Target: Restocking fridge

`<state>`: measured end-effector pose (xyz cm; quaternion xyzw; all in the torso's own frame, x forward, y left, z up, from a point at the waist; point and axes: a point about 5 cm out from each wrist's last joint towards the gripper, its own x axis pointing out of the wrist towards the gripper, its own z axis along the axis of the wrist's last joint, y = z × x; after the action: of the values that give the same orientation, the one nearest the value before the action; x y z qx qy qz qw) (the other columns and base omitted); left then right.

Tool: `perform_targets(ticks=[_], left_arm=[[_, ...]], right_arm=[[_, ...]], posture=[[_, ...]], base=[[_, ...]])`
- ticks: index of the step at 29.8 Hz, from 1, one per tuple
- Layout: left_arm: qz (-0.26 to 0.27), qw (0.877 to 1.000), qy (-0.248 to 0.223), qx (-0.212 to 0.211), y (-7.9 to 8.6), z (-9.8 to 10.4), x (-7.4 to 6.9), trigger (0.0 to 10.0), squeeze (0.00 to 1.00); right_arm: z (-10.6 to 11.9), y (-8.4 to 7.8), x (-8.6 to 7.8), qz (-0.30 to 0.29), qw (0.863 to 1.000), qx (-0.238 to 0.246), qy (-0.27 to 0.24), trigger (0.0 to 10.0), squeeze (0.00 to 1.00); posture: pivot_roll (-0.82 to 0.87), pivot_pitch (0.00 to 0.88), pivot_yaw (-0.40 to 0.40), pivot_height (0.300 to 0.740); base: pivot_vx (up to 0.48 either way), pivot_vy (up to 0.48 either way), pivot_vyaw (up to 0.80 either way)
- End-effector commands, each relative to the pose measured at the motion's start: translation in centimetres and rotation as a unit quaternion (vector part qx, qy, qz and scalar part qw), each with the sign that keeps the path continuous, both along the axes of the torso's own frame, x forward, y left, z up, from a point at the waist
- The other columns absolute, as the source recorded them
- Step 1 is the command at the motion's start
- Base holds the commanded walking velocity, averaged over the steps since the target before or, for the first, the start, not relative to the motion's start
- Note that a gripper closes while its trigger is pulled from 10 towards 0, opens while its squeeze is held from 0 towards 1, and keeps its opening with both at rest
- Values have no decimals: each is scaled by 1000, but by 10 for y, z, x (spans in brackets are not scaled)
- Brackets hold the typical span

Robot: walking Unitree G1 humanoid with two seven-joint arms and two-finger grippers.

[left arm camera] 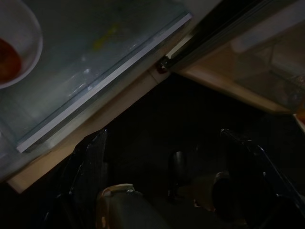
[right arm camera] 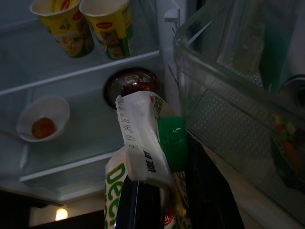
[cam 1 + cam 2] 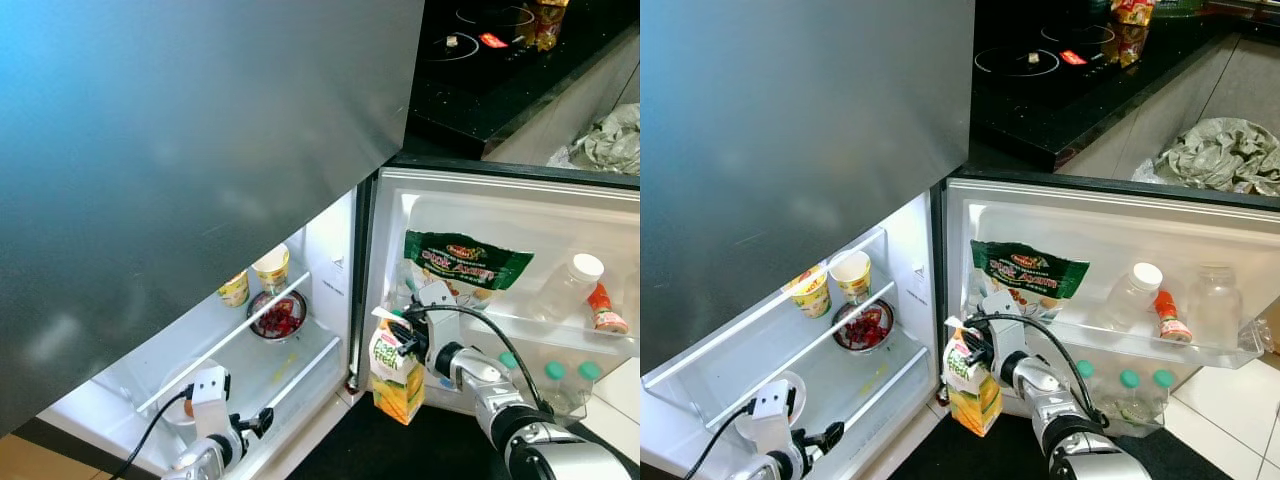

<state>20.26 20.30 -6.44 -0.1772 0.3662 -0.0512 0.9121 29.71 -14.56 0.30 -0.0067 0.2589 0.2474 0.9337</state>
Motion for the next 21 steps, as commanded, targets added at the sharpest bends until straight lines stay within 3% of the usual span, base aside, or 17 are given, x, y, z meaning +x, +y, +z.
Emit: perform_targets(ticks=[1, 12, 21], left_arm=[[5, 1000, -20, 7, 12, 7, 6, 10000, 0], [-52, 998, -31, 5, 5, 10, 11, 10000, 0], [-59, 998, -26, 6, 3, 8, 8, 10000, 0]], right_arm=[[11, 0, 11, -10, 1000, 15, -20, 10000, 0], [10, 9, 8, 8, 999, 39, -9, 10000, 0], [10, 17, 5, 38, 996, 82, 2, 10000, 0]], posture=[[-36, 0, 34, 695], [-36, 0, 35, 655], [-38, 0, 37, 620]], base=[[0, 0, 0], [0, 0, 0], [0, 0, 0]])
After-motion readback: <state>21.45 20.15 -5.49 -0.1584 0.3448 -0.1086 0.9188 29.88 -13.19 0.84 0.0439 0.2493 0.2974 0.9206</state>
